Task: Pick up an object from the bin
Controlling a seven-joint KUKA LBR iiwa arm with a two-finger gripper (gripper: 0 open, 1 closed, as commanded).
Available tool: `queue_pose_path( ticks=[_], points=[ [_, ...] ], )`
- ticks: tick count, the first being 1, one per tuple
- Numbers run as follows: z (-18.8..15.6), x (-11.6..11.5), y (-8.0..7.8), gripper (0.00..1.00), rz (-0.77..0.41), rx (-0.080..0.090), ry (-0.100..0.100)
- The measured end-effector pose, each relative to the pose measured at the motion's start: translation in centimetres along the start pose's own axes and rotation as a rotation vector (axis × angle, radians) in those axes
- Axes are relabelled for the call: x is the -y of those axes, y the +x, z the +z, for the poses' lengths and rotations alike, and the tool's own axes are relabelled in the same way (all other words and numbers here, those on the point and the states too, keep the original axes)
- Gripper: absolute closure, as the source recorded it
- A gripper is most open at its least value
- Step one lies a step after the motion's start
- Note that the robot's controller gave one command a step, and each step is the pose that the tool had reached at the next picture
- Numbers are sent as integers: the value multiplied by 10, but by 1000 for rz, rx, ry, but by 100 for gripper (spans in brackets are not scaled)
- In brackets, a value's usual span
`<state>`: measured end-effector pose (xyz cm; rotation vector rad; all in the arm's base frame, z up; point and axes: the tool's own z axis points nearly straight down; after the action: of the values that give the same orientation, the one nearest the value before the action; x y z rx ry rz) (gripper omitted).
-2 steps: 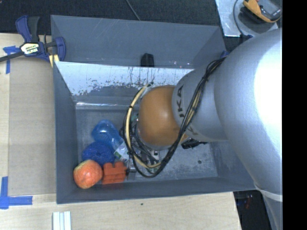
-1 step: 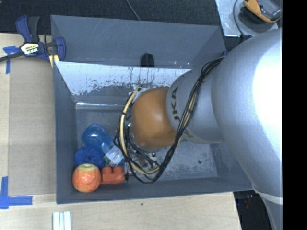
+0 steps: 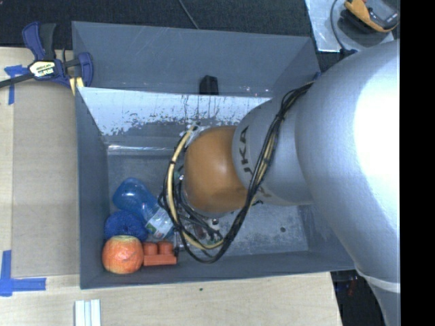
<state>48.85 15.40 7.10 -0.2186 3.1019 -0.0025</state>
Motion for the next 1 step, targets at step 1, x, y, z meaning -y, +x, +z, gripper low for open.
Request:
queue_pose_path(
  ticks=[1],
  points=[
    [1,22,0,100,37,3,1]
  ],
)
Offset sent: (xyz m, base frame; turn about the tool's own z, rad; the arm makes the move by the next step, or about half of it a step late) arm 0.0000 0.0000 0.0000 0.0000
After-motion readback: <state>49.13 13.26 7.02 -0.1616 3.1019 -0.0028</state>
